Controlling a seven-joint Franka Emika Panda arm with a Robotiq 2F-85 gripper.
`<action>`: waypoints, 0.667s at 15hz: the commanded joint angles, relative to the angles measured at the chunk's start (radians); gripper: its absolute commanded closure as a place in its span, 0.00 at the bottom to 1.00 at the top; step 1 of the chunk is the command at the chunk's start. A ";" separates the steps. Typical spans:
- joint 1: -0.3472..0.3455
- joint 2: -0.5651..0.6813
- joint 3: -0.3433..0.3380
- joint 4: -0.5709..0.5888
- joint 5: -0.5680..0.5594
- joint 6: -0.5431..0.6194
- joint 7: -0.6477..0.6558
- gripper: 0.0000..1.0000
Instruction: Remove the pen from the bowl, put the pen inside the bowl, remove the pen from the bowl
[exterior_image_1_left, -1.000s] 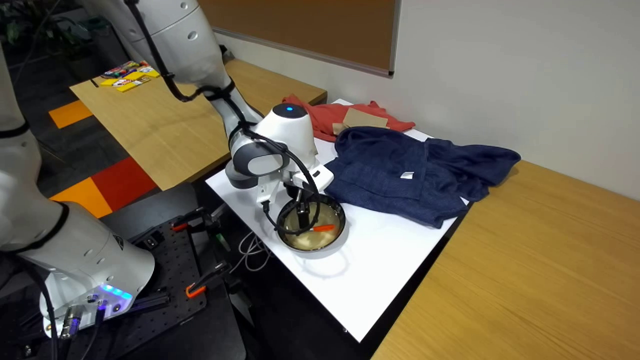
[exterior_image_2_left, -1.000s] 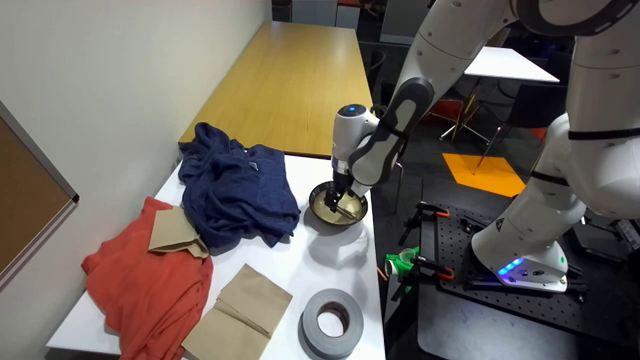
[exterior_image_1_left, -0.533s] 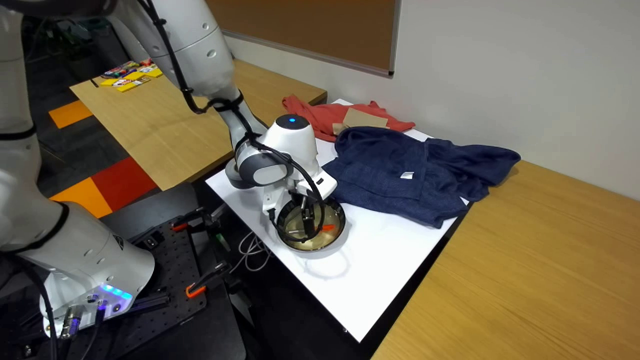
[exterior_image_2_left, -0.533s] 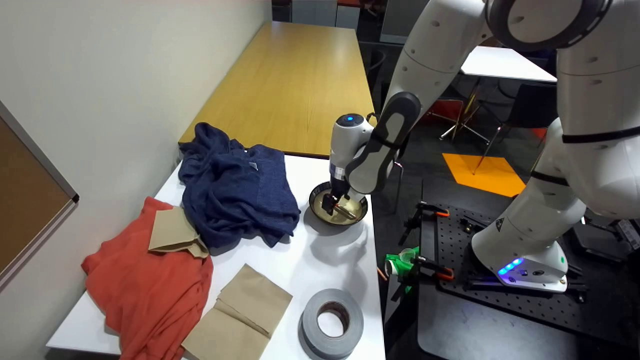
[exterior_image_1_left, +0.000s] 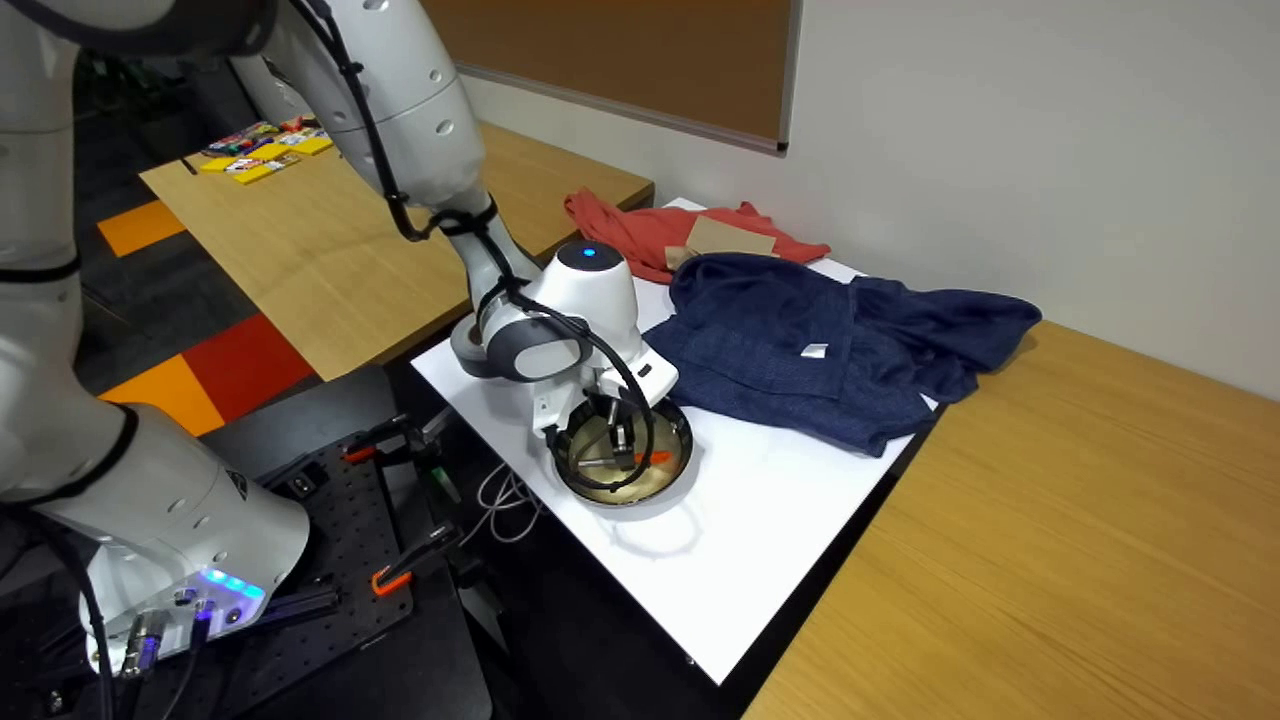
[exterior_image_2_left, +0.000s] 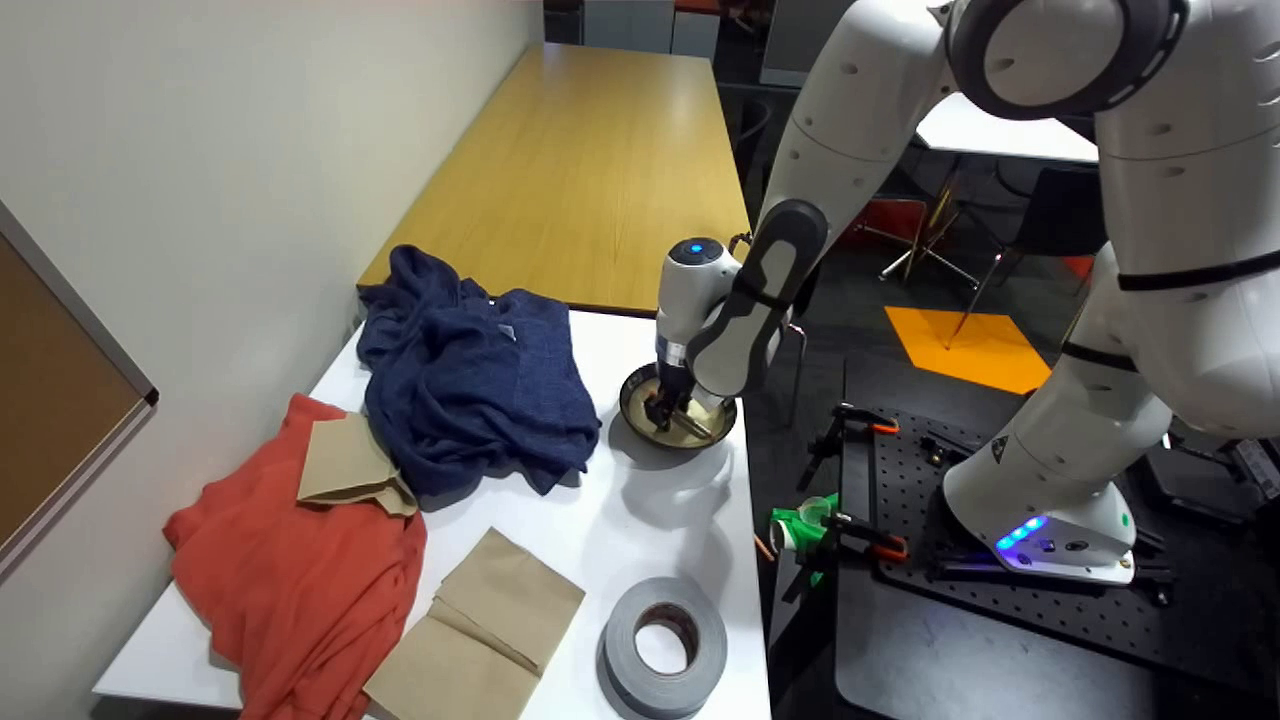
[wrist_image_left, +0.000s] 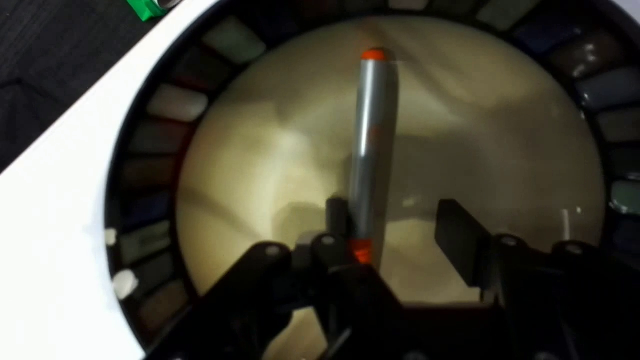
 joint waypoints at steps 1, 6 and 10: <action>0.012 0.003 -0.009 0.000 0.018 0.031 -0.005 0.81; 0.042 -0.061 -0.030 -0.043 0.019 0.045 0.011 0.96; 0.111 -0.142 -0.077 -0.093 0.003 0.051 0.023 0.96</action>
